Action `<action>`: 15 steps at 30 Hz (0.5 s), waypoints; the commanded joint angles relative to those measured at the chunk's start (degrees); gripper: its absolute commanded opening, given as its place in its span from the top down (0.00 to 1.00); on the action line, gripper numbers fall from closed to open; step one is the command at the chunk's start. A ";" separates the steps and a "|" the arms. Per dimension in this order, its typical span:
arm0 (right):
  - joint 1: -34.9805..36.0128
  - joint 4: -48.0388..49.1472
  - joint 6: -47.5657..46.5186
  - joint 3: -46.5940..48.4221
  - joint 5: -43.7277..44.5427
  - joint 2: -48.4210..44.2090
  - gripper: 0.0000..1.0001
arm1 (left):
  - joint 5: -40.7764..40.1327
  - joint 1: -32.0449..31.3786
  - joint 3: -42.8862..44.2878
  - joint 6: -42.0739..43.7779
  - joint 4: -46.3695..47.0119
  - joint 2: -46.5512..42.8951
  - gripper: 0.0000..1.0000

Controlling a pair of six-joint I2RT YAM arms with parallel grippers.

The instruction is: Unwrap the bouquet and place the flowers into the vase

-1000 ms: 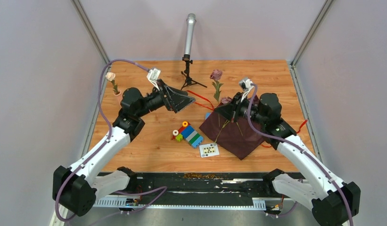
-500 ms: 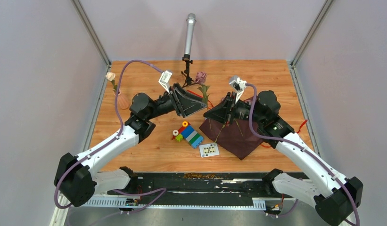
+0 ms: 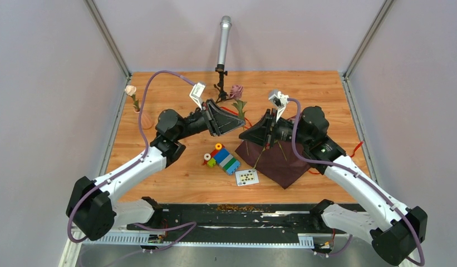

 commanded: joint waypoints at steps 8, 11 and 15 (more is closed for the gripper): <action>0.54 0.15 -1.30 3.20 0.37 0.43 1.00 | 0.55 -0.54 0.90 0.60 2.06 -0.55 1.00; 0.56 -1.05 -1.96 3.54 1.10 0.23 0.97 | 0.56 -0.56 1.38 2.24 0.24 -0.75 1.00; 0.57 -2.87 -2.97 3.94 2.86 -0.17 0.74 | -0.86 -0.51 1.84 4.91 -1.89 -1.57 1.00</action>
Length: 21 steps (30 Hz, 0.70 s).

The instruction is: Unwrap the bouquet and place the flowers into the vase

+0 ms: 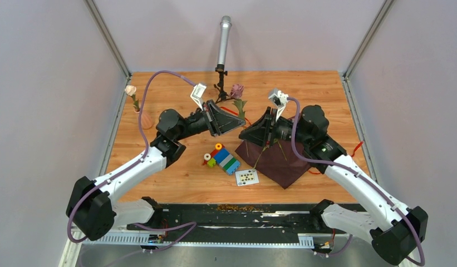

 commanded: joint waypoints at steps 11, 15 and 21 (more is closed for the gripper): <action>0.24 -8.44 -7.39 -0.28 15.48 -5.98 0.36 | -17.44 9.96 13.98 43.45 -38.49 -4.34 1.00; 0.15 -9.26 -9.68 -3.48 20.41 -9.43 0.31 | -24.51 19.17 12.40 50.02 -34.60 -3.82 1.00; -0.91 -13.15 -12.74 -6.00 27.88 -12.69 0.30 | -31.58 31.82 6.07 52.05 -18.41 -2.59 1.00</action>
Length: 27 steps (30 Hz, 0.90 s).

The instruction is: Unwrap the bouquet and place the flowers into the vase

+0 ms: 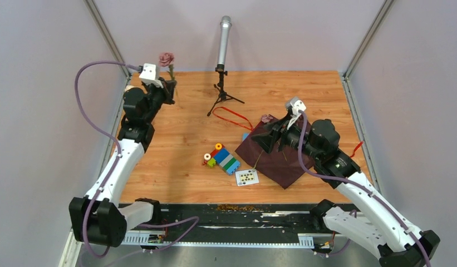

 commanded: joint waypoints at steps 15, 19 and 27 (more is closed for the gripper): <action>-2.62 -5.32 -4.52 -4.47 8.79 -7.30 0.30 | -12.62 18.62 -1.76 10.60 16.54 8.51 1.00; -2.62 -5.92 -4.75 -4.13 9.10 -7.61 0.30 | -12.63 20.36 -2.78 10.37 17.55 9.77 1.00; -2.69 -6.34 -4.50 -3.69 8.78 -7.71 0.31 | -11.24 23.47 -4.80 8.72 19.22 11.80 1.00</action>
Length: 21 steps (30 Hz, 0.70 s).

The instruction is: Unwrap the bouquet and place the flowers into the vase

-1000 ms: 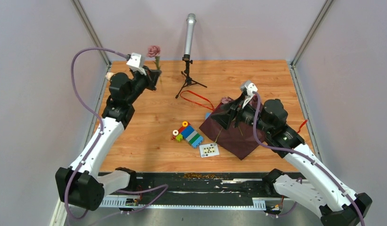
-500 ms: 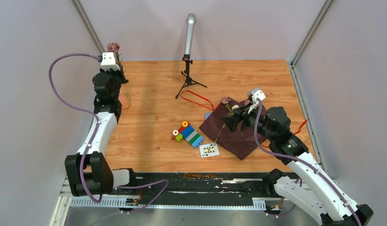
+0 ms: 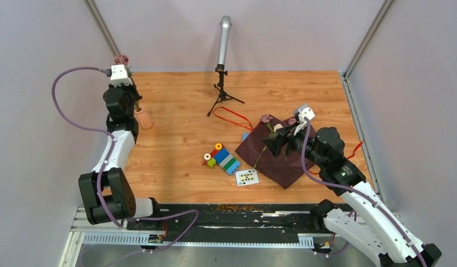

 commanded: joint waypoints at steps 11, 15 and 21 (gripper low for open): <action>-0.21 -0.18 -0.16 1.59 -1.47 -0.67 0.31 | 3.41 3.02 -4.15 -0.80 9.10 4.23 1.00; -0.23 -0.18 -0.09 1.56 -2.07 -0.86 0.31 | 4.43 3.25 -4.04 -1.38 9.86 5.36 1.00; -0.24 -0.02 0.10 1.42 -2.36 -0.83 0.31 | 3.12 3.47 -6.35 -0.53 10.84 5.59 1.00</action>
